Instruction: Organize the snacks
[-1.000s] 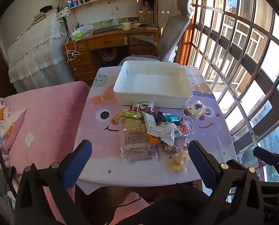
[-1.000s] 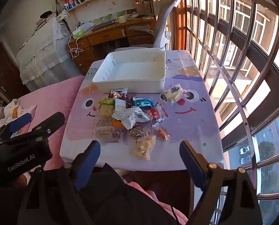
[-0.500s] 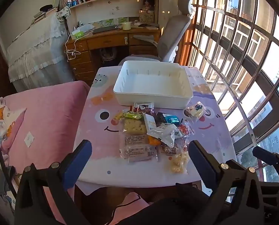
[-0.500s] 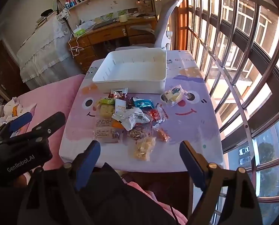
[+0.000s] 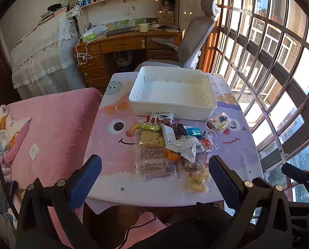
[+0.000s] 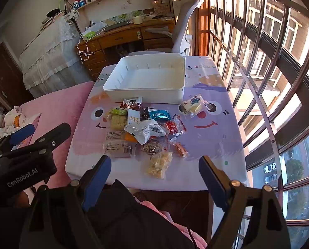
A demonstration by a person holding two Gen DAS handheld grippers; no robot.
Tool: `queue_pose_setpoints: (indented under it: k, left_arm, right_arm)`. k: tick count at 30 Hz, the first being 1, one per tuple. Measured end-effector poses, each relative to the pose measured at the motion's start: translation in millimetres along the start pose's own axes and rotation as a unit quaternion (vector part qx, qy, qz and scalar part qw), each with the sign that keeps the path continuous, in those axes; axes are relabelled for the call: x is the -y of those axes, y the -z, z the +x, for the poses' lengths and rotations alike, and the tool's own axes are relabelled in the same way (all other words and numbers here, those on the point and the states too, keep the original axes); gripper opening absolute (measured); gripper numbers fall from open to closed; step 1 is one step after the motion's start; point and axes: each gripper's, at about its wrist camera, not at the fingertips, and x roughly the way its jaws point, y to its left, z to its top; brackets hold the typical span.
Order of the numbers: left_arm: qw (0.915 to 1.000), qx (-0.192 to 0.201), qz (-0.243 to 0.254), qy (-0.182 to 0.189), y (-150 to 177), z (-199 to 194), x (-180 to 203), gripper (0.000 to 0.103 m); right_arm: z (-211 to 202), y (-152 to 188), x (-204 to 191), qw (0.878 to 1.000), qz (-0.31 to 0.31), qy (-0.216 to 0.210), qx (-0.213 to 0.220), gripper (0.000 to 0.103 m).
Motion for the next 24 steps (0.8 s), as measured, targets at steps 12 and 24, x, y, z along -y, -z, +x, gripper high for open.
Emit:
queue_pose_setpoints:
  k: [12,24]
  left_arm:
    - [1.0,0.004,-0.008,-0.004,6,-3,-8,0.102]
    - [0.9999,-0.002,-0.013,-0.003,11,-10,-9,0.102]
  right_arm:
    - [1,2,2,1.0,0.001,0.0,-0.001,0.087]
    - [2,8,5,1.0,0.005,-0.006,-0.003,0.087]
